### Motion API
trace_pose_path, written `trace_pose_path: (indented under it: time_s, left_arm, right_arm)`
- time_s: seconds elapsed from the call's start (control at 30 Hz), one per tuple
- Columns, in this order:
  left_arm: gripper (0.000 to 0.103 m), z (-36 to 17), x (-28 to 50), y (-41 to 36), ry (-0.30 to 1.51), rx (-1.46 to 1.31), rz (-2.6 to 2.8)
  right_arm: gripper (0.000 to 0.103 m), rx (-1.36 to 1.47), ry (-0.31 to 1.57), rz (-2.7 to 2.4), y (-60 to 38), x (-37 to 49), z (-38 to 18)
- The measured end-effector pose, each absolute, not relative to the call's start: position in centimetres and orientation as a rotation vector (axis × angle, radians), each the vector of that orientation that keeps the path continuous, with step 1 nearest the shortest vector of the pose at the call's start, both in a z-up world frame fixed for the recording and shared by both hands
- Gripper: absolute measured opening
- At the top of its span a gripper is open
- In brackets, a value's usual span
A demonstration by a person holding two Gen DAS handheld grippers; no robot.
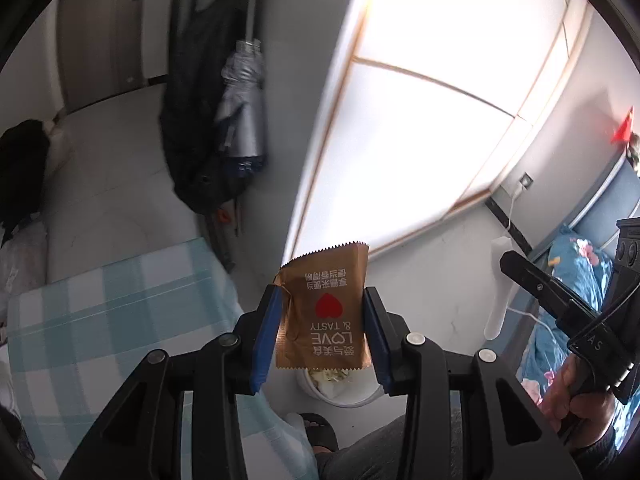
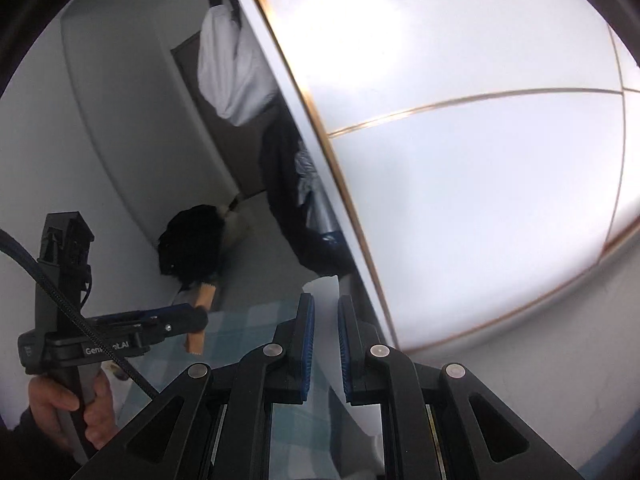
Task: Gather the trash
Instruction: 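Carry the brown sachet and foam strip over the white trash bin, then open both grippers to drop the sachet and foam strip into the bin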
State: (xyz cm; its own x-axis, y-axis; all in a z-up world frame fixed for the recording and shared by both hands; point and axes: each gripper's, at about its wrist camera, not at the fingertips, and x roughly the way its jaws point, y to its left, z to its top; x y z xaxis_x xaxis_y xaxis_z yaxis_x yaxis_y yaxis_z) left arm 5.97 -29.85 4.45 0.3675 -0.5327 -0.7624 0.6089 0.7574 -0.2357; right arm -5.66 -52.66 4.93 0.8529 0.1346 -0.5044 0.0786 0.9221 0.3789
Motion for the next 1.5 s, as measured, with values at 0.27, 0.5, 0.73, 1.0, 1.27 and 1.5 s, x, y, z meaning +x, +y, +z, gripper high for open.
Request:
trace_pose_path:
  time_s: [0.27,0.5,0.73,1.0,1.27,1.5]
  left_arm:
    - [0.036,0.9,6.3,-35.7,1.029,0.154,-0.822]
    - [0.036,-3.1,6.5,-39.2,1.127,0.217,-0.866]
    - [0.036,-7.5,7.2,-42.3,1.285,0.266,-0.901]
    - [0.036,-11.8,7.6,-44.8,1.459,0.324,-0.89]
    - [0.036,-16.3,7.6,-46.1,1.637,0.361,-0.858]
    - [0.036,-19.6,8.1,-46.0,1.748,0.348,-0.774]
  right_arm:
    - [0.011,0.502,0.608,-0.064,-58.1,-6.8,0.0]
    - [0.011,0.568,0.667,-0.098,-60.2,-7.3,-4.1]
    - [0.011,0.649,0.724,-0.082,-61.5,-6.0,-9.1]
    - [0.011,0.76,0.817,-0.092,-62.1,-4.2,-15.5]
    - [0.012,0.888,0.905,-0.083,-61.4,-3.1,-21.6]
    - [0.012,0.965,0.971,-0.074,-60.8,-2.2,-25.8]
